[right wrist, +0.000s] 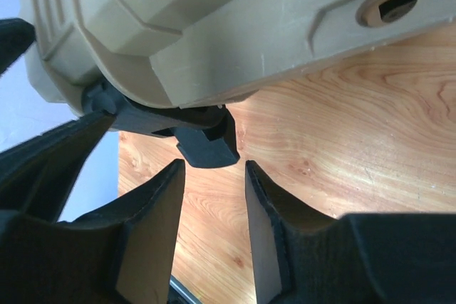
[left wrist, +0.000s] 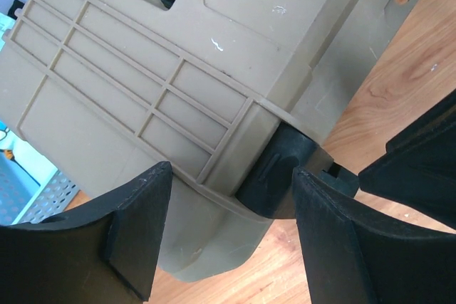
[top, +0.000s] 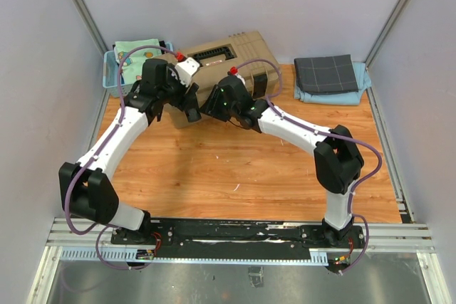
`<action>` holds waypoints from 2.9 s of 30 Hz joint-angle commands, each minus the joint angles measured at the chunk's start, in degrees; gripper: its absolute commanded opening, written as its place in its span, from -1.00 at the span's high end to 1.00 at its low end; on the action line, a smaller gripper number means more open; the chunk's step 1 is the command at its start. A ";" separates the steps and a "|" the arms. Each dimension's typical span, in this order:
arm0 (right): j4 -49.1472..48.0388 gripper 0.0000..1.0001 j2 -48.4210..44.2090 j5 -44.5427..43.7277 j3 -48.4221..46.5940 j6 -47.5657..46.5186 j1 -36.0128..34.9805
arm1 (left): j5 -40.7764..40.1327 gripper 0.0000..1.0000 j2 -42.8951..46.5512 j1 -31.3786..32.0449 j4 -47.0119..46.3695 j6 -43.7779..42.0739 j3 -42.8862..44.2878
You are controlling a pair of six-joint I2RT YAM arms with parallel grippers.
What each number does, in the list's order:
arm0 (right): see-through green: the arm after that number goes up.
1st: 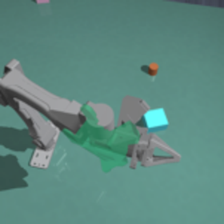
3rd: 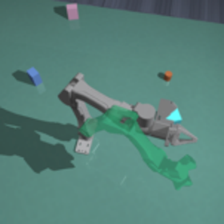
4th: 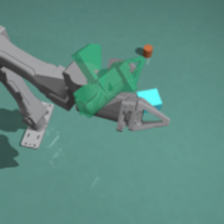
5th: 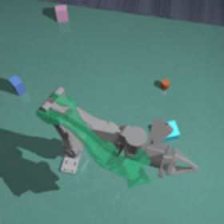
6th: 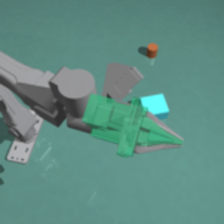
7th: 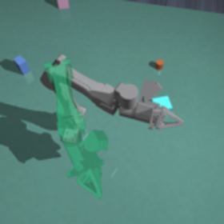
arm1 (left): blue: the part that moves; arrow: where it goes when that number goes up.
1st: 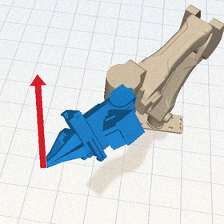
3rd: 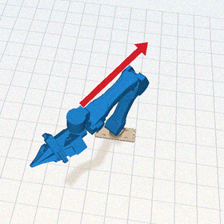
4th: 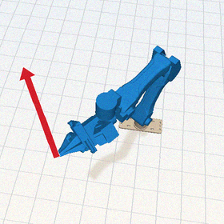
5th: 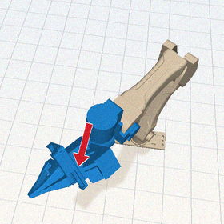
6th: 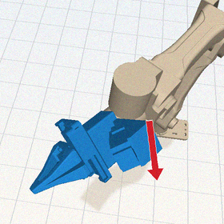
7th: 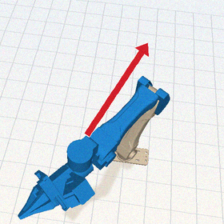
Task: Pack the tool kit
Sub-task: Close the toolbox at the center of the board.
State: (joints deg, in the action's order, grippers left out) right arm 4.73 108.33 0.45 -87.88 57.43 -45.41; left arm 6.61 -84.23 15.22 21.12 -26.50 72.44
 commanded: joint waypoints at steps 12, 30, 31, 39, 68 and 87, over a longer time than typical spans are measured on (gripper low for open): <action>2.30 0.34 4.24 1.54 -4.33 -0.52 -2.82 | -2.53 -0.39 -9.35 -0.72 3.39 0.79 -3.36; 3.18 0.35 8.45 -5.40 -7.55 -10.04 -5.05 | -1.35 -0.39 -11.31 -0.72 3.20 1.36 -2.83; 3.07 0.35 8.69 -6.19 -7.65 -10.58 -5.06 | -1.38 -0.39 -11.39 -0.72 3.28 1.29 -2.60; -1.16 0.35 9.30 -11.54 -5.97 -14.16 -5.31 | -0.50 -0.39 -11.92 -0.72 3.82 1.47 -2.92; -3.87 0.35 14.65 -16.05 -6.57 -10.59 -2.64 | 0.92 -0.38 -10.57 -0.72 3.68 1.63 -6.85; -6.18 -0.94 -1.65 -12.83 6.07 -18.16 -2.58 | 5.78 -0.49 -1.67 -0.72 9.09 5.24 4.12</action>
State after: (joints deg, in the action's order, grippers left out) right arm -0.56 117.45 -12.71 -86.19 42.78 -48.64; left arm 10.61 -86.21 14.37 15.33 -23.29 73.71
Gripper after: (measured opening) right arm 0.668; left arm 0.725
